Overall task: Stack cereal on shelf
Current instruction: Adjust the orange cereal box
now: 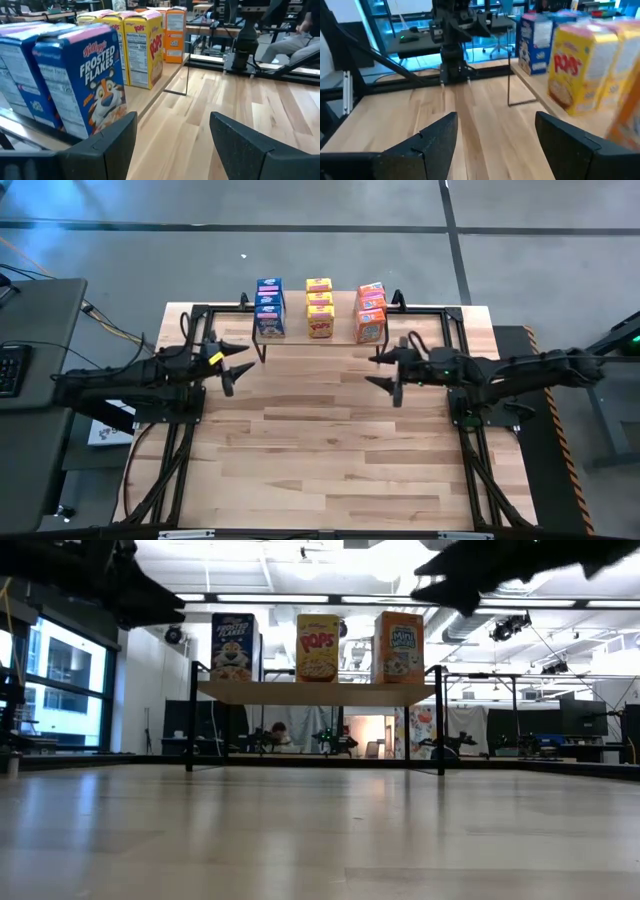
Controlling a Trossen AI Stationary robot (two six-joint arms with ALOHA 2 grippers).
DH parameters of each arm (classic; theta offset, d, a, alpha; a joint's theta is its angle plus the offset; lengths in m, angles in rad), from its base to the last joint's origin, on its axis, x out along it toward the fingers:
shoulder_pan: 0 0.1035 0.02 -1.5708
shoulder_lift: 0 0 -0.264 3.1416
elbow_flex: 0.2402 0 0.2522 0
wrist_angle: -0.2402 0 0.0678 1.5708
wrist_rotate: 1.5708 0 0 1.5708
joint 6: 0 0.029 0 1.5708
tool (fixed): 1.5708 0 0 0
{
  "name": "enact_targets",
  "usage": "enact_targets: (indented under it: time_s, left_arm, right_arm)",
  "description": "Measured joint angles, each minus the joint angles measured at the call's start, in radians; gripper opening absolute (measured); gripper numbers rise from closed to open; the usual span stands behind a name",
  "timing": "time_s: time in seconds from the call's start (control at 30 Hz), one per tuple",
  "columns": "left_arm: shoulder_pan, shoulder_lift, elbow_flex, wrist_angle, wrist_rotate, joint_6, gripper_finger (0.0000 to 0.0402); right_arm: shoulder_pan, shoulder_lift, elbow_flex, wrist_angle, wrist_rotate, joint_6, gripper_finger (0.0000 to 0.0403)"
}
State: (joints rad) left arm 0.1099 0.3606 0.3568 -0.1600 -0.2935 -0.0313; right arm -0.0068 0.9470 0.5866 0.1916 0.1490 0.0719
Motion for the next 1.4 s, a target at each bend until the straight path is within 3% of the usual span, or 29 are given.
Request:
enact_targets:
  time_s: [0.23,0.4,0.97,1.4]
  left_arm:
    - [0.0,-0.075,-0.059,-0.001,0.0,0.006,0.0241]
    - [0.0,-0.087,-0.07,-0.001,0.0,-0.011,0.0241]
    - [0.0,-0.087,-0.07,0.001,0.0,-0.017,0.0241]
    - [0.0,-0.087,-0.07,0.001,-0.001,-0.009,0.0241]
  right_arm:
    - [-0.003,-0.165,-0.187,0.088,0.02,0.041,0.0259]
    - [-0.035,-0.179,-0.242,0.145,0.092,0.044,0.0259]
    - [-0.14,0.147,-0.243,0.473,0.044,0.025,0.0259]
    - [-0.199,0.337,-0.242,0.665,0.09,0.087,0.0259]
